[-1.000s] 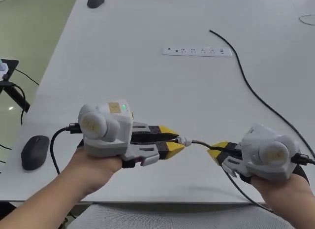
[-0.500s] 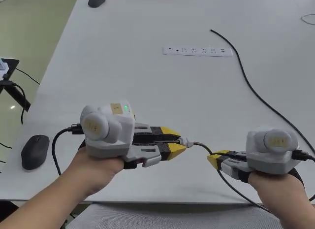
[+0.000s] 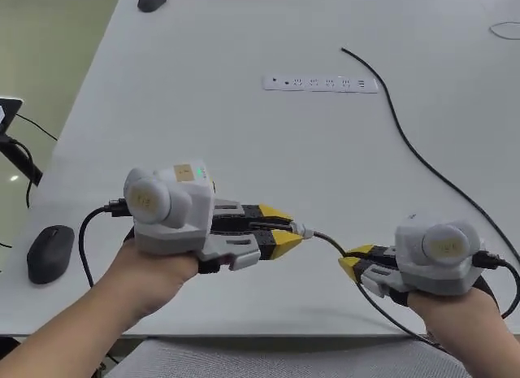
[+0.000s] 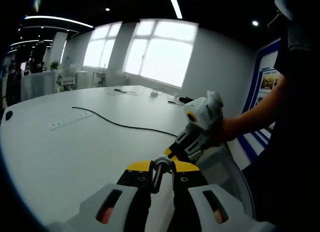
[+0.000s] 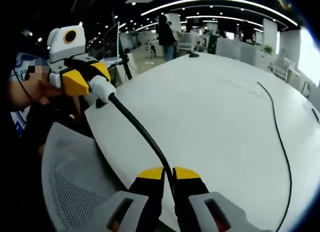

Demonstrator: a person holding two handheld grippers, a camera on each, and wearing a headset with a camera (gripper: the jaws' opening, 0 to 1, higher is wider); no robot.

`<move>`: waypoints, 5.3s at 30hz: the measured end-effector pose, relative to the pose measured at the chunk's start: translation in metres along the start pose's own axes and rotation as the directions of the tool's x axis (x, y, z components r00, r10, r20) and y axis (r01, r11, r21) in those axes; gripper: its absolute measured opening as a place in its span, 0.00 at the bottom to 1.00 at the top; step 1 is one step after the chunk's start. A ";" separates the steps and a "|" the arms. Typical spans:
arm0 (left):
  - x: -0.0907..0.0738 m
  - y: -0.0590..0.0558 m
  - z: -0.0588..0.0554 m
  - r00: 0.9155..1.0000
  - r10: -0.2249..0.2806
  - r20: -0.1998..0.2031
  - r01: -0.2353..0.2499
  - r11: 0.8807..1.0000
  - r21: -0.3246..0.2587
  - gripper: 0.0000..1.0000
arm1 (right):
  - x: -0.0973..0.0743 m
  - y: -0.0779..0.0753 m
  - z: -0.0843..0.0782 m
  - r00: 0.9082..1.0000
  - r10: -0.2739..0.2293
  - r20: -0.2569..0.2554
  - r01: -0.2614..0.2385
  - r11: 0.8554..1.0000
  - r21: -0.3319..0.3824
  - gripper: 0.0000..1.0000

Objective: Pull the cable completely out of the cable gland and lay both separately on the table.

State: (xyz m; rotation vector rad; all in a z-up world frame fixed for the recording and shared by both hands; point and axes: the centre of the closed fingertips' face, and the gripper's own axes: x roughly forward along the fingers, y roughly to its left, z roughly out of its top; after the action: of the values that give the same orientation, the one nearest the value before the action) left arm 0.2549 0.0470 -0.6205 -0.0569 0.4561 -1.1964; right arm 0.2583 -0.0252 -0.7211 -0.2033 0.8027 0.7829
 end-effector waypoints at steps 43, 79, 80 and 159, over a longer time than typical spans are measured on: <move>0.002 0.000 -0.009 0.999 -0.017 -0.031 0.016 0.999 -0.030 0.15 | -0.008 0.058 0.068 0.990 0.107 0.093 -0.054 0.891 -0.450 0.00; 0.006 0.007 0.008 0.999 0.044 0.025 -0.042 0.996 -0.073 0.15 | -0.010 -0.005 0.008 0.999 0.037 -0.002 -0.036 0.974 -0.225 0.00; 0.006 0.007 0.007 0.999 0.048 0.023 -0.047 0.996 -0.078 0.15 | -0.010 -0.005 0.007 0.999 0.040 -0.001 -0.039 0.973 -0.228 0.00; -0.015 0.061 -0.116 0.994 0.101 -0.053 -0.103 0.994 -0.038 0.15 | 0.120 -0.011 0.085 0.988 0.046 -0.145 -0.095 0.933 -0.348 0.00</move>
State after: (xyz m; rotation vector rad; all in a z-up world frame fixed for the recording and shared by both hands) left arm 0.2611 0.1058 -0.7382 -0.0377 0.5219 -1.0904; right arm 0.3665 0.0707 -0.7488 -0.5583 0.7945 0.9887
